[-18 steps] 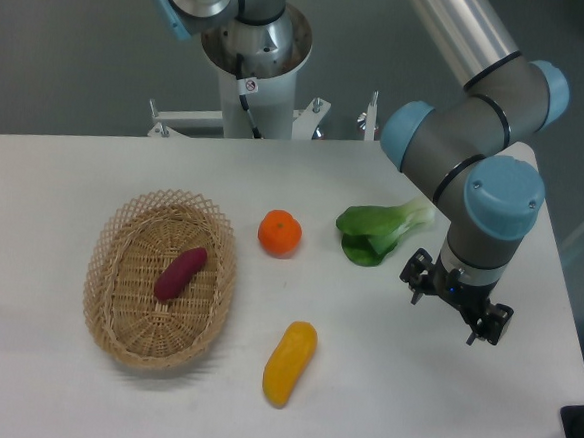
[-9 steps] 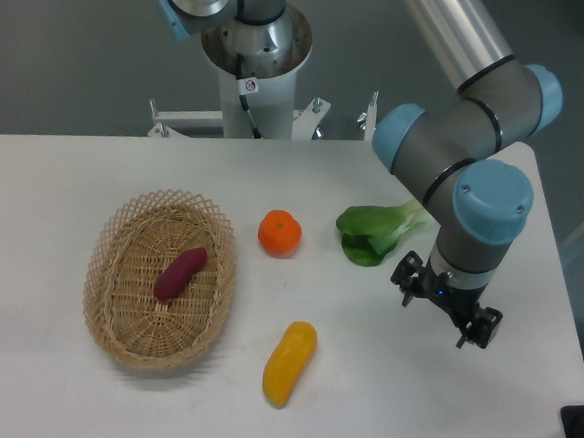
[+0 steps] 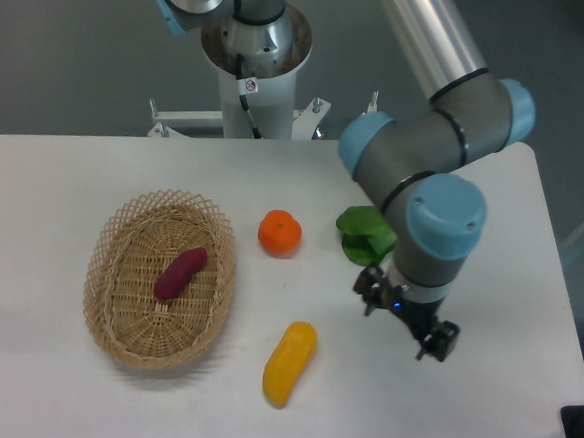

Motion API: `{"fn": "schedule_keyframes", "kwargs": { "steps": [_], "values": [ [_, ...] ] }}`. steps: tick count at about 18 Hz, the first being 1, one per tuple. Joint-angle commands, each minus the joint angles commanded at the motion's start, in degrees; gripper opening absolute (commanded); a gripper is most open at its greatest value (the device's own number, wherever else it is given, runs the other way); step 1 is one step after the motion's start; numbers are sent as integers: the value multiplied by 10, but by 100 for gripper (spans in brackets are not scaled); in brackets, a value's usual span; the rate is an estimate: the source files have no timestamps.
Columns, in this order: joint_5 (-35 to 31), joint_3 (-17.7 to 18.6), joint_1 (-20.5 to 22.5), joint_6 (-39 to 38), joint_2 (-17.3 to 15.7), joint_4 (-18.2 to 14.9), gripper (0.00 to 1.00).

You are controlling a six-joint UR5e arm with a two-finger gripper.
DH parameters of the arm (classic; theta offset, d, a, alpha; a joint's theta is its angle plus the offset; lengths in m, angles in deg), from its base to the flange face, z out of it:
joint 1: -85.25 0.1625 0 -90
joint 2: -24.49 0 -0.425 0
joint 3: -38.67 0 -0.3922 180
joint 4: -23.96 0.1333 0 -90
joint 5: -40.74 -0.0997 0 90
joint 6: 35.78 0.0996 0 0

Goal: Pick up the sweet potato from the basket
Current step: 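Move the gripper over the wicker basket above the purple sweet potato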

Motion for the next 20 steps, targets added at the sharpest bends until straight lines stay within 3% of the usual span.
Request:
{"fn": "schedule_keyframes", "kwargs": {
  "steps": [6, 16, 20],
  "values": [
    [56, 23, -25, -91, -22, 3, 100],
    [71, 182, -101, -140, -125, 8, 100],
    [70, 209, -140, -160, -138, 6, 100]
  ]
}}
